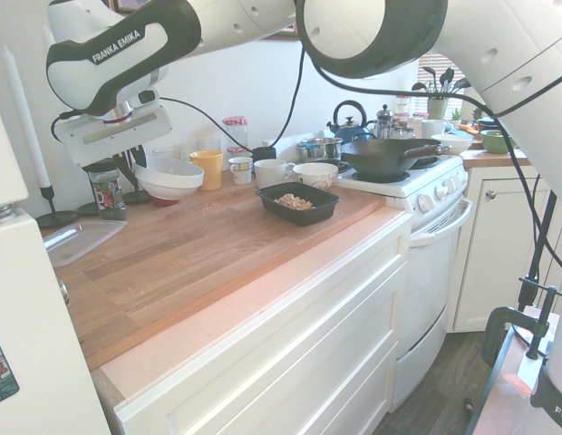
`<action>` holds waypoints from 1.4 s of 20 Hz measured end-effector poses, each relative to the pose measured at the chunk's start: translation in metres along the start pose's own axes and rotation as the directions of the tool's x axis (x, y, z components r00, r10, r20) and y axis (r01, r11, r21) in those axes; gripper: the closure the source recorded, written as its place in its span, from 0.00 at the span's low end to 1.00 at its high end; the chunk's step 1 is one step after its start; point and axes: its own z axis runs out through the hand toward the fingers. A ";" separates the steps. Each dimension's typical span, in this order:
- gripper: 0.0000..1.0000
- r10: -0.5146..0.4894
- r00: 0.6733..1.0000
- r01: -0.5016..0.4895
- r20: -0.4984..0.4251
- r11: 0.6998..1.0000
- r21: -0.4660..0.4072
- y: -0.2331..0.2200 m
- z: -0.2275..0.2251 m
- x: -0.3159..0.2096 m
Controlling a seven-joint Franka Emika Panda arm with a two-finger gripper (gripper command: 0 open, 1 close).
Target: Put the cereal into the box
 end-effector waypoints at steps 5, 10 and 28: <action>1.00 -0.095 0.993 0.078 -0.069 0.971 -0.225 0.002 0.028 -0.005; 1.00 -0.134 0.989 0.113 -0.062 0.959 -0.260 -0.004 0.056 -0.017; 0.00 -0.102 0.994 0.095 -0.032 0.981 -0.171 -0.018 0.116 -0.028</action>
